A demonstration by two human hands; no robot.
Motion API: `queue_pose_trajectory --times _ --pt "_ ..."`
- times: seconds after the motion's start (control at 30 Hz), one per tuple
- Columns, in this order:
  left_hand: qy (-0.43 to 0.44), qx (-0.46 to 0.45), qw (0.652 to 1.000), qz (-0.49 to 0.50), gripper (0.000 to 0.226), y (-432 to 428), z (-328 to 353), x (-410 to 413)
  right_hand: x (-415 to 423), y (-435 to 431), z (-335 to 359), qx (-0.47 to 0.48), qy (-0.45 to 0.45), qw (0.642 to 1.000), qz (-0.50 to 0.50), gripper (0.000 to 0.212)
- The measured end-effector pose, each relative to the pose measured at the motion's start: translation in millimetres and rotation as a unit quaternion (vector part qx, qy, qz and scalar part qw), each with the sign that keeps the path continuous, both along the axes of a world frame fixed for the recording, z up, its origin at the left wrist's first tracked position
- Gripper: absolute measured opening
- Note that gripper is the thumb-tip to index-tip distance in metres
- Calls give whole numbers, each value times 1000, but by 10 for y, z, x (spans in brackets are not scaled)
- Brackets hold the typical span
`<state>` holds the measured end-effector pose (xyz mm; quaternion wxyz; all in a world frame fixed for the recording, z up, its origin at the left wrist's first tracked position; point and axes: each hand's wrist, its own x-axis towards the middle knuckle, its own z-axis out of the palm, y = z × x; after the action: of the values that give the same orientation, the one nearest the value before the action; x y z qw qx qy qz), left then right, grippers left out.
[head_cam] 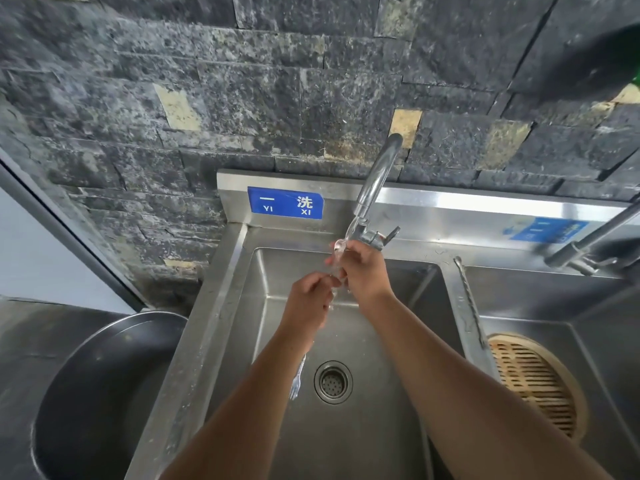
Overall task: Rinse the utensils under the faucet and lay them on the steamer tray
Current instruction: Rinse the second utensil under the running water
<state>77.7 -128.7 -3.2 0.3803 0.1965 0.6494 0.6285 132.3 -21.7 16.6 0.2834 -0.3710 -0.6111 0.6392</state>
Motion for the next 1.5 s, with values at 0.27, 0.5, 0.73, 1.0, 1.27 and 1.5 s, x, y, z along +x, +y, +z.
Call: queue_pose_trajectory --times 0.27,0.5,0.73,1.0,1.27,1.5 --pt "73 3 997 -3 35 150 58 12 112 -18 41 18 15 1000 18 16" --pt "153 -33 987 23 42 57 12 193 72 -4 67 58 -73 995 21 39" --pt "52 -17 998 26 42 -88 -32 182 -19 -49 49 32 -63 997 33 18" --pt "82 14 996 28 28 72 64 137 49 -47 68 49 -27 998 32 21" --pt "127 31 990 58 38 304 209 -30 -62 127 158 73 -71 995 8 23" --pt "133 -19 990 -28 36 133 -1 188 -94 385 312 52 -91 994 -23 18"
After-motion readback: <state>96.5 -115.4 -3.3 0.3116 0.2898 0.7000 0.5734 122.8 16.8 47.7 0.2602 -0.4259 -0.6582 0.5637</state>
